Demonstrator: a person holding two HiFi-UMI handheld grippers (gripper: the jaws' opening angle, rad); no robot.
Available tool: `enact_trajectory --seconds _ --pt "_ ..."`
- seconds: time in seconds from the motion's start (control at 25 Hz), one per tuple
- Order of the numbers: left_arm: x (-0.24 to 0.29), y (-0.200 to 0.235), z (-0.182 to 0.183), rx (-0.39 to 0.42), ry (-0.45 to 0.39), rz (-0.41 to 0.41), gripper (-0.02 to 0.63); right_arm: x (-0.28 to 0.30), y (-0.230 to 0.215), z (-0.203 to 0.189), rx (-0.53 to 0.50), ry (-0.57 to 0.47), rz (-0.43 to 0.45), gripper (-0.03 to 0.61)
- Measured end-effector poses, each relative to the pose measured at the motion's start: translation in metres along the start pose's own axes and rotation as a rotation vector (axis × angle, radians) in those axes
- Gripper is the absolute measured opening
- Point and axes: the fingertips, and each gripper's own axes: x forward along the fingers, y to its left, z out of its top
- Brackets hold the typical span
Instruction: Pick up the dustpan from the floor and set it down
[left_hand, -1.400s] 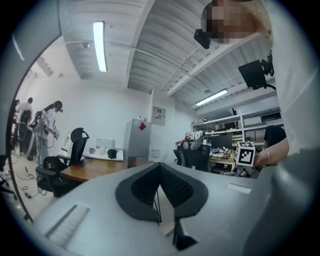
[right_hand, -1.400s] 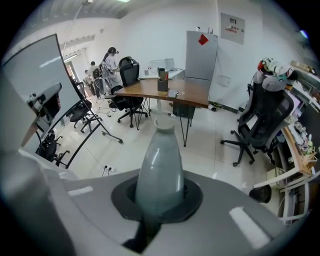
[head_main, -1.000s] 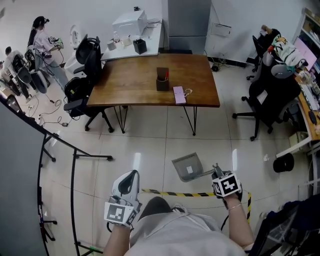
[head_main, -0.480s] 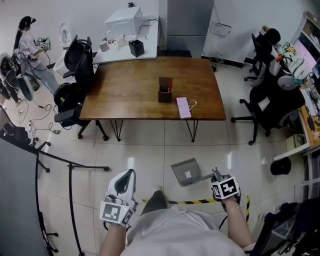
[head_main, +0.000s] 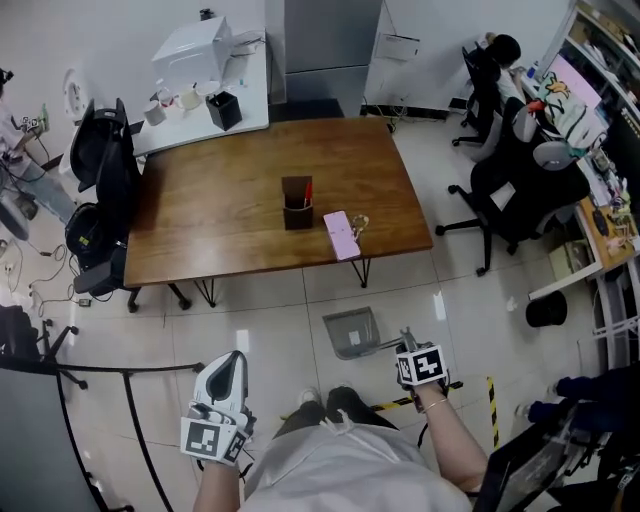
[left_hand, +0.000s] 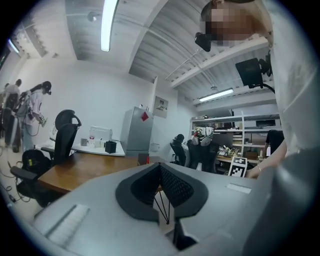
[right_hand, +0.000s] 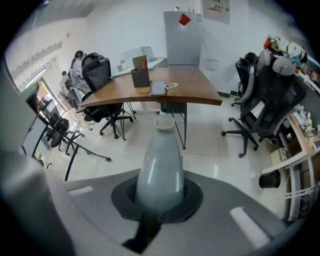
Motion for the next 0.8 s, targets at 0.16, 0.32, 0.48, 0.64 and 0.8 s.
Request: enact_trajectory --seconds 0.16,0.32,0.48,0.64,0.8 --pt "0.012 0.0 -0.018 -0.023 0.05 0.005 0.014 0.041 -0.01 0.01 0.04 0.023 -0.005 0.002" --pt "0.026 0.003 -0.051 -0.038 0.089 0.016 0.014 0.096 -0.018 0.017 0.046 0.042 -0.01 0.002" --pt "0.04 -0.003 -0.088 -0.02 0.124 -0.007 0.014 0.143 -0.026 0.017 0.034 0.04 -0.034 0.002" --pt "0.046 -0.009 -0.111 -0.011 0.135 -0.021 0.014 0.162 -0.025 0.016 -0.012 0.025 -0.056 0.002" --pt "0.048 0.001 -0.117 -0.059 0.109 0.019 0.014 0.166 -0.025 0.006 0.026 0.028 -0.058 0.083"
